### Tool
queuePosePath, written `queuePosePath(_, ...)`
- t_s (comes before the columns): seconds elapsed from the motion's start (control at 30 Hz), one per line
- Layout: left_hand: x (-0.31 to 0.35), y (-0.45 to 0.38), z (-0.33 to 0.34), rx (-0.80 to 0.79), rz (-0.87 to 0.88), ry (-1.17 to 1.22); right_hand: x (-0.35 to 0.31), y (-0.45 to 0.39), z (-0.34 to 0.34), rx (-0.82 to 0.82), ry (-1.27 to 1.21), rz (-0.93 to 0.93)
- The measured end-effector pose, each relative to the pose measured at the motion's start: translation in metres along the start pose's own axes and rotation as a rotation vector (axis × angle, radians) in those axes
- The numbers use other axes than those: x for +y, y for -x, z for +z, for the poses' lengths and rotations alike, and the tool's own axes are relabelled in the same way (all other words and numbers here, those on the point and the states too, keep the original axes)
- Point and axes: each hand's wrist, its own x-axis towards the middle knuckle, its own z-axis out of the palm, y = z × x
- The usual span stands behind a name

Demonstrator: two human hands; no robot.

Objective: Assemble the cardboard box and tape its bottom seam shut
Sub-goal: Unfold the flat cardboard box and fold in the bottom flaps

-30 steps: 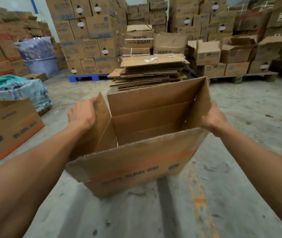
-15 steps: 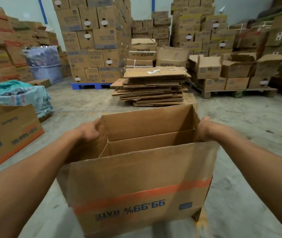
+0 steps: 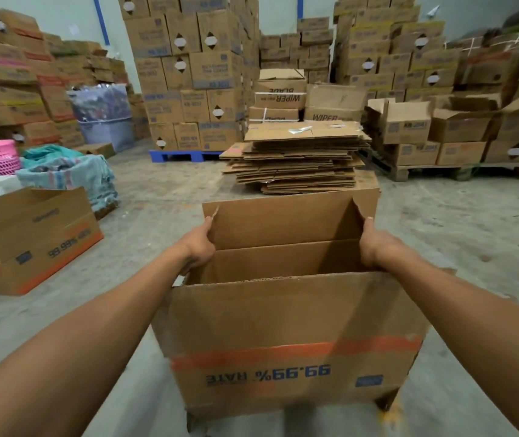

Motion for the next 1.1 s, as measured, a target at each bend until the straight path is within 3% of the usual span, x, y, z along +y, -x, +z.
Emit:
queuePosePath(0.17,0.000,-0.012,0.008,0.064,-0.041,0.034,0.023,-0.003,-0.010,0.002,0.008,-0.068)
queuePosePath(0.33,0.009,0.011,0.022,-0.160,0.028,0.145,0.038,-0.021,0.000,0.024,-0.033,-0.086)
queuePosePath(0.47,-0.004,0.025,0.036,-0.318,-0.071,0.172,0.040,-0.005,-0.006,-0.112,-0.136,-0.141)
queuePosePath(0.57,-0.016,0.034,0.049,-0.317,-0.113,0.212,0.049,0.020,-0.004,-0.244,-0.187,-0.169)
queuePosePath(0.67,-0.025,0.044,0.073,-0.378,-0.081,0.089,0.062,0.041,0.012,-0.281,-0.118,-0.181)
queuePosePath(0.8,-0.025,0.048,0.087,-0.478,0.040,-0.412,0.059,0.056,0.010,-0.222,0.041,-0.196)
queuePosePath(0.9,-0.025,0.036,0.083,-0.552,0.021,-0.469,0.058,0.064,0.013,-0.264,0.152,-0.220)
queuePosePath(1.1,-0.040,0.013,0.097,-0.475,-0.128,-0.684,0.063,0.091,0.043,-0.663,0.487,-0.338)
